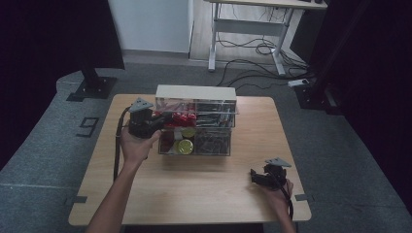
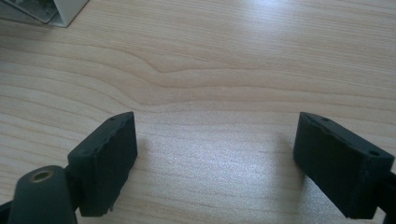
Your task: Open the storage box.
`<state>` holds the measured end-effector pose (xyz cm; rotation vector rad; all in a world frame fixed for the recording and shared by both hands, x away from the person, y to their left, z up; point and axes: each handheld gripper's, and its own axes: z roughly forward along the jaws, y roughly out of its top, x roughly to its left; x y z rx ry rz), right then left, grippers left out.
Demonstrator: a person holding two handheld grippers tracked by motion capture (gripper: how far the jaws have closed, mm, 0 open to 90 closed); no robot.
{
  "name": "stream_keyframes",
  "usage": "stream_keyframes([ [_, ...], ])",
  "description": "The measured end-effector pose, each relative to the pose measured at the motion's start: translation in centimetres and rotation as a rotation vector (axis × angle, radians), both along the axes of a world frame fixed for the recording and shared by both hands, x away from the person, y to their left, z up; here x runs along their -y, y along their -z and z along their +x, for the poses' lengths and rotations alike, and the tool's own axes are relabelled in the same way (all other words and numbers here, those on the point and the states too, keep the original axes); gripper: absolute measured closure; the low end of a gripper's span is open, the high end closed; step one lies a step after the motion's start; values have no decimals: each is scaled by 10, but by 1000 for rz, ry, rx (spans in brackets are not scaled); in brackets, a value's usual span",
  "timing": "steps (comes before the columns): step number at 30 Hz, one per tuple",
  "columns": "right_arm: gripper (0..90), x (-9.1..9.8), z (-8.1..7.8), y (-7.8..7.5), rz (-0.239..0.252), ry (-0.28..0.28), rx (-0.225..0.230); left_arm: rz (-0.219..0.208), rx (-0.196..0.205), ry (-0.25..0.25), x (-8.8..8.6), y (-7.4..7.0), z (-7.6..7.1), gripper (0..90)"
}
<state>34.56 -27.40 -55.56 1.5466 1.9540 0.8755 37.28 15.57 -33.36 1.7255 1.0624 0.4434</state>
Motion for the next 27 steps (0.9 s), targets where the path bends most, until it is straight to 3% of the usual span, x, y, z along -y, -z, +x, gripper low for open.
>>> stream_keyframes([
  [17, 135, 0, 0, 0, 1, 0, -1, -17, 7, -5, -1, -18, 12, 900],
  [27, 181, 0, -1, 0, 2, -7, 8, -18, 3, 1, 0, -19, 16, 900],
])
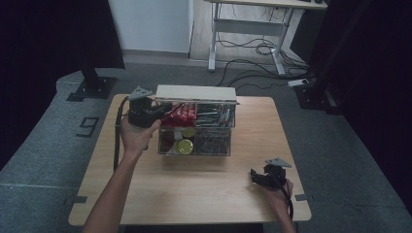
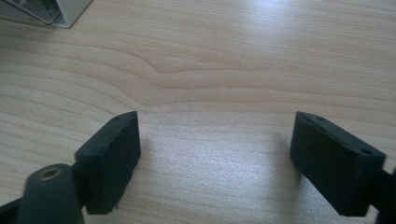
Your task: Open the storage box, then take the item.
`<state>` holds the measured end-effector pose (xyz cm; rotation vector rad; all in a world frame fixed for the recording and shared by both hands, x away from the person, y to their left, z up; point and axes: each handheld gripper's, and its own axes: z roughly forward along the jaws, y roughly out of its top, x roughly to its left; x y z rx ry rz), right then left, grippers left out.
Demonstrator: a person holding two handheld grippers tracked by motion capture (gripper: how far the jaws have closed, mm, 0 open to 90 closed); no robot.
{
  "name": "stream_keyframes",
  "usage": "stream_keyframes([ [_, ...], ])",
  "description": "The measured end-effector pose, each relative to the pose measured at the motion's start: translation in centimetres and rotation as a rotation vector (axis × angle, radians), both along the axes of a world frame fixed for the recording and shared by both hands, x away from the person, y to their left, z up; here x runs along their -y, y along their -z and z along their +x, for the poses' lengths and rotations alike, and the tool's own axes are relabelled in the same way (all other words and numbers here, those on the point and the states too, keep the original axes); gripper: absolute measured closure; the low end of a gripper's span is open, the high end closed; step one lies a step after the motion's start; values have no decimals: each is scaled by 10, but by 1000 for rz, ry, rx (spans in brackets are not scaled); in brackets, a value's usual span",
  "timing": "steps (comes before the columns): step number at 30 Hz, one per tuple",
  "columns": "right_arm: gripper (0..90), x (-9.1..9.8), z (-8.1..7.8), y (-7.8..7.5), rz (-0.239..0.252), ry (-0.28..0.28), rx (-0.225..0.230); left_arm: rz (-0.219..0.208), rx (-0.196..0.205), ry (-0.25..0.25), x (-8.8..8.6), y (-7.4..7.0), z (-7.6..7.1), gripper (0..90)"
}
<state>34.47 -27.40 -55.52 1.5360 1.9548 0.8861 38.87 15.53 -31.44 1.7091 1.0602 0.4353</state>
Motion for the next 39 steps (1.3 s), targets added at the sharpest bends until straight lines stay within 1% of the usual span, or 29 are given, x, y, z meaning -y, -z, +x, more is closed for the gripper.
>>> stream_keyframes([
  [4, 228, 0, -1, -1, 6, -1, 10, -2, 1, 2, 1, 0, 1, 900],
  [6, 245, 1, -3, -2, 11, -2, 28, -4, -2, 7, 0, 0, 2, 900],
  [8, 261, 1, -6, -9, 39, -16, 56, -8, -2, 10, 0, 0, 2, 900],
  [9, 272, -1, -8, -16, 65, -25, 86, -10, -1, 11, -1, 0, 3, 900],
  [10, 272, -1, -8, -16, 65, -25, 86, -11, 1, 12, -1, 0, 4, 900],
  [12, 290, -3, -11, -26, 82, -42, 113, -15, 3, 14, -1, 1, 5, 900],
  [14, 307, -7, -15, -34, 85, -53, 138, -14, 5, 16, -1, 2, 5, 900],
  [17, 339, -11, -20, -49, 101, -60, 176, -14, 6, 18, 0, 2, 6, 900],
  [21, 363, -16, -26, -72, 145, -83, 236, -9, -3, 15, 0, 3, 8, 900],
  [22, 365, -20, -28, -82, 155, -102, 259, -7, -4, 13, 0, 3, 8, 900],
  [23, 365, -20, -28, -82, 155, -102, 259, -4, -4, 12, 0, 3, 8, 900],
  [24, 365, -23, -28, -87, 153, -112, 266, -3, -2, 11, 0, 3, 8, 900],
  [30, 394, -37, -27, -113, 176, -159, 308, -3, -3, 11, 1, 3, 8, 900],
  [36, 415, -50, -23, -137, 191, -213, 331, 5, -6, 11, 1, 1, 9, 900],
  [37, 420, -53, -21, -144, 192, -221, 336, 6, -5, 11, 1, 1, 9, 900],
  [39, 421, -55, -20, -147, 195, -219, 335, 5, -5, 10, 1, 1, 8, 900],
])
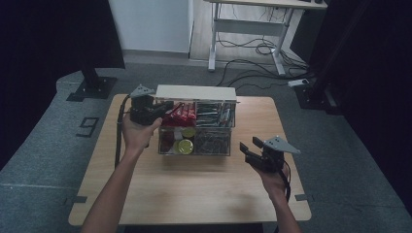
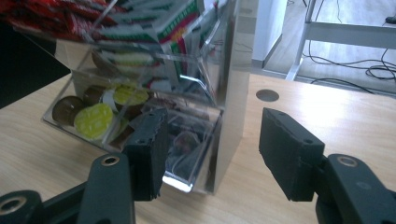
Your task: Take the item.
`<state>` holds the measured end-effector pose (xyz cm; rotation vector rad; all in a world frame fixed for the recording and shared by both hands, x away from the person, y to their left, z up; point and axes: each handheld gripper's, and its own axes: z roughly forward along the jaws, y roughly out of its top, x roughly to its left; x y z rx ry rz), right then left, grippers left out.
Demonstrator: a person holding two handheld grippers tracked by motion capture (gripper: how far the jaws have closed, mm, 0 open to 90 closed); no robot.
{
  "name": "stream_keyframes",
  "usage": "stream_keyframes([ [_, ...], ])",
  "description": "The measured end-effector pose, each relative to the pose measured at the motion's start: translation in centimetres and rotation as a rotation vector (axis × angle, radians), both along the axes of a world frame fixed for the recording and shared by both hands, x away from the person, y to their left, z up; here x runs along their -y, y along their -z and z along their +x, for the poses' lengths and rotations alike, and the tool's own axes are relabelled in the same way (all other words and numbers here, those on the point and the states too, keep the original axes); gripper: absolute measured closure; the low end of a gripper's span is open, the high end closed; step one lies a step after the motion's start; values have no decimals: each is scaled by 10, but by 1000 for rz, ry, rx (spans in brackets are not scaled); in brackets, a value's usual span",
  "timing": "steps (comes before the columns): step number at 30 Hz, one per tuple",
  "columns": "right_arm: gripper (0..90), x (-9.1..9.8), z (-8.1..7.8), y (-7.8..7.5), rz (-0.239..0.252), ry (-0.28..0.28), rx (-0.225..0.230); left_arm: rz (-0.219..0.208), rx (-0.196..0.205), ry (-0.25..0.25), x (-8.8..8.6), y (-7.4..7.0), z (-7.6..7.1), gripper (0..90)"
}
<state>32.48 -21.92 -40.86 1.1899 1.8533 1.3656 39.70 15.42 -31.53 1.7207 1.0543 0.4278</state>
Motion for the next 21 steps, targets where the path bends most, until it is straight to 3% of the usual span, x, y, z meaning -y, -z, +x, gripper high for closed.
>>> stream_keyframes([
  [7, 448, -9, 10, -15, 31, -32, 4, -10, -14, 8, 1, 0, 2, 900],
  [21, 470, -38, 24, -35, 20, -86, 27, -12, -18, 15, 2, -1, 2, 900],
])
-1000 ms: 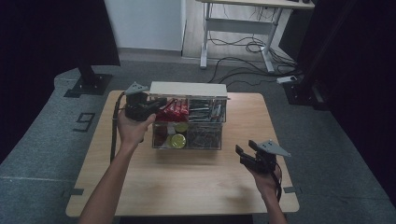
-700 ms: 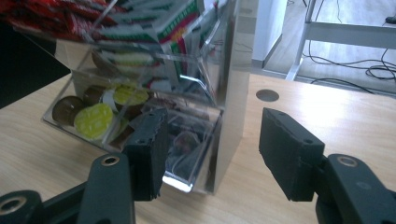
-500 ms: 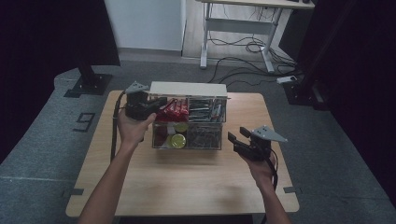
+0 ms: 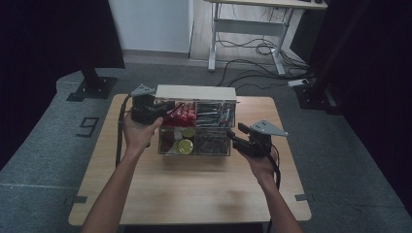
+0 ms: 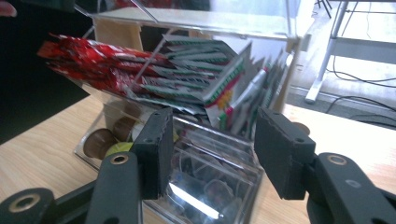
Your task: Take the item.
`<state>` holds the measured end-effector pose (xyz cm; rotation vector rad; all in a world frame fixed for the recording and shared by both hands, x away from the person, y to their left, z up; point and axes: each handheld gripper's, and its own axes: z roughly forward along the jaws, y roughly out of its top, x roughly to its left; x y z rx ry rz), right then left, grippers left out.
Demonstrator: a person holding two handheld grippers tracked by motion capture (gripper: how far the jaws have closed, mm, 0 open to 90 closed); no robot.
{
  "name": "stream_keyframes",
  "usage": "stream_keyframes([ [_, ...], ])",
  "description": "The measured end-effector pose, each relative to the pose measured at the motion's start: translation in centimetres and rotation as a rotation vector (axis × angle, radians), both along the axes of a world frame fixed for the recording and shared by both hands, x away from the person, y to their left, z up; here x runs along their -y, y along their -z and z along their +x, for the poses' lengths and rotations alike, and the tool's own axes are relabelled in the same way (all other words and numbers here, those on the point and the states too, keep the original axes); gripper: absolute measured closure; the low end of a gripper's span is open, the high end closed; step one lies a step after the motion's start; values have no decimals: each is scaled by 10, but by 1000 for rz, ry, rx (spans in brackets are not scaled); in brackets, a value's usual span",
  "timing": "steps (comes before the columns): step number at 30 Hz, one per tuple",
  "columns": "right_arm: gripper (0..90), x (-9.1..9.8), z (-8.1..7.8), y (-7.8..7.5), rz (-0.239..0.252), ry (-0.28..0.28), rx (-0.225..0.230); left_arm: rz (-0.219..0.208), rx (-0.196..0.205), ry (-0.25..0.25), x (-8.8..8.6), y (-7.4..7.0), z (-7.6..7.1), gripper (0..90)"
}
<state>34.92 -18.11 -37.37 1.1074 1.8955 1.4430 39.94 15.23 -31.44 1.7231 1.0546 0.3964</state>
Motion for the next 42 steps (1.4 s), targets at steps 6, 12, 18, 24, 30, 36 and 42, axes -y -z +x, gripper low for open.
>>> stream_keyframes([
  [6, 490, -8, 4, -4, -3, -22, -4, 0, -1, 1, 0, -1, 0, 900],
  [12, 509, -14, 10, -3, -1, -35, -16, -1, -3, 0, 0, -1, 0, 900],
  [18, 529, -17, 17, -6, -5, -36, -20, -5, -4, 1, 0, 0, 0, 900],
  [24, 564, -21, 24, -6, -19, -41, -27, -4, -5, 2, 1, 0, 1, 900],
  [30, 593, -24, 29, -8, -30, -33, -24, -1, -2, 0, 1, -1, 1, 900],
  [36, 607, -28, 36, -8, -41, -19, -34, -2, -1, 1, 1, -1, 1, 900],
  [42, 607, -31, 42, -5, -44, 1, -41, -5, -2, 2, 1, 0, 2, 900],
])
